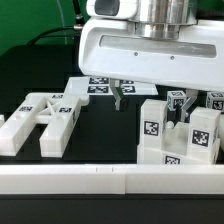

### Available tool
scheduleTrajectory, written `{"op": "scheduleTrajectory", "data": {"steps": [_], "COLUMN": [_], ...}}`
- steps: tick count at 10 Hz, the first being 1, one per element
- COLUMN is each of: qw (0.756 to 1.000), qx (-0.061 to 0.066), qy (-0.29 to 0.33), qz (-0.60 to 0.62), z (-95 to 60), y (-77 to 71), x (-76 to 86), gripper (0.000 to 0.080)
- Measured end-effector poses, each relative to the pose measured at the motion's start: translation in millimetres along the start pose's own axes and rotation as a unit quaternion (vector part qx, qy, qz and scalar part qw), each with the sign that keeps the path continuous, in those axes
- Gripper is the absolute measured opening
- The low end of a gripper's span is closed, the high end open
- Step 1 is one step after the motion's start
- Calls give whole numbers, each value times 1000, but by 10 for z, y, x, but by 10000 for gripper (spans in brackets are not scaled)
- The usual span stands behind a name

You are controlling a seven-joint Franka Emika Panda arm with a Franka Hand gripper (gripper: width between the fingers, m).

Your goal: Assemble chair

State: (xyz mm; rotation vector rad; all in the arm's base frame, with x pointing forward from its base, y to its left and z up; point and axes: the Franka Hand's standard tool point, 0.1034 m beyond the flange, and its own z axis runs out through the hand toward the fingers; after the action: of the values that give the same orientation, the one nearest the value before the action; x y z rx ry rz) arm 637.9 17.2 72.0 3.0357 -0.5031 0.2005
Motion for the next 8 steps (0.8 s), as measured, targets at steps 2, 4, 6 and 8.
{"op": "scheduleTrajectory", "data": {"steps": [2, 4, 6, 8], "qw": [1000, 1000, 999, 989], "qx": [0, 0, 0, 5], "qy": [0, 0, -1, 0], "qz": [3, 13, 32, 147], "z": [1, 3, 5, 28], "y": [1, 2, 3, 0], "x": [-2, -3, -4, -12], "gripper": [380, 290, 290, 290]}}
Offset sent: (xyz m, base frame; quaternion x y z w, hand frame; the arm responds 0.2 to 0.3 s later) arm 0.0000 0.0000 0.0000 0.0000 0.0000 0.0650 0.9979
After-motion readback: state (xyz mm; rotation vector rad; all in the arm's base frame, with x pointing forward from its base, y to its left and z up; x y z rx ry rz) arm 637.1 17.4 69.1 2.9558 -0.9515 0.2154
